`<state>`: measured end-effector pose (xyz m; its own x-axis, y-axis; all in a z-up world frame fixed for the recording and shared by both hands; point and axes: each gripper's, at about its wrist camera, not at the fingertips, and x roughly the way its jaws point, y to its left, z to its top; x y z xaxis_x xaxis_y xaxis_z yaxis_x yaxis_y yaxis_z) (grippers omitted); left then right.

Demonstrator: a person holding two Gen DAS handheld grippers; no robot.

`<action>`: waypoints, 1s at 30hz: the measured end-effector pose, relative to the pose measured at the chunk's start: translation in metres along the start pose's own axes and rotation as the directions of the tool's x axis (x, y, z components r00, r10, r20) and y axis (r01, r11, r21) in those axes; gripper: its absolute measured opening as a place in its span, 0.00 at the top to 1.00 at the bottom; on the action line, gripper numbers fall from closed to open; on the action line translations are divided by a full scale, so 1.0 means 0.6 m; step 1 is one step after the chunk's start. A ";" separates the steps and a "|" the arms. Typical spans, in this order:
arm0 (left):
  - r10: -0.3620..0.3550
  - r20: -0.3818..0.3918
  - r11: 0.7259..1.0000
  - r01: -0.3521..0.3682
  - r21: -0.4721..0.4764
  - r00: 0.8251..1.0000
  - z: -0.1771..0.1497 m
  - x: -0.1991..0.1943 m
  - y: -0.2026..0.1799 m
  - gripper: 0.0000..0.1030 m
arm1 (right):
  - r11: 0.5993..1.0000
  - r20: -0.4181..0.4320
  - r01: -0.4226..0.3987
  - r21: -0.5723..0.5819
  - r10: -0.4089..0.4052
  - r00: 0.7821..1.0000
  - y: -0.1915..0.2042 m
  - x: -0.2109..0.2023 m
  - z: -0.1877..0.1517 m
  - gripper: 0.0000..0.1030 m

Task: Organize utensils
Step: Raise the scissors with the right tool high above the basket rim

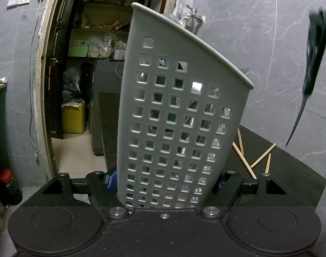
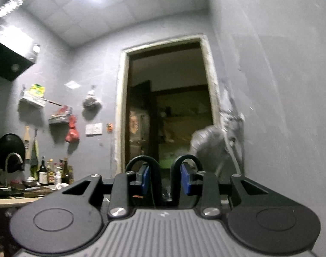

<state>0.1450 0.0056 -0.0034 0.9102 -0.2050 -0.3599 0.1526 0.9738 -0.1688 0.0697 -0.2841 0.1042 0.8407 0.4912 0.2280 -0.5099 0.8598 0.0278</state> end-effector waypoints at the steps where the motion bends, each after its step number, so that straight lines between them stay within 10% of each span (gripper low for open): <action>1: 0.000 0.000 1.000 0.000 0.000 1.000 0.000 0.000 0.000 0.24 | 1.000 0.007 -0.018 -0.010 0.018 1.000 0.006 0.005 0.012 0.66; 12: 0.000 0.004 1.000 0.000 -0.004 1.000 -0.001 0.000 0.001 0.24 | 0.973 0.095 -0.230 0.019 0.227 0.969 0.071 0.088 0.114 0.66; 30: -0.001 0.004 1.000 0.001 -0.003 1.000 -0.002 0.000 0.002 0.24 | 0.918 0.067 -0.391 0.062 0.387 0.920 0.137 0.174 0.062 0.66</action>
<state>0.1447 0.0066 -0.0047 0.9117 -0.2052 -0.3560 0.1519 0.9733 -0.1722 0.1088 -0.1672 0.1663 0.5637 0.7751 0.2855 -0.8081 0.5890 -0.0035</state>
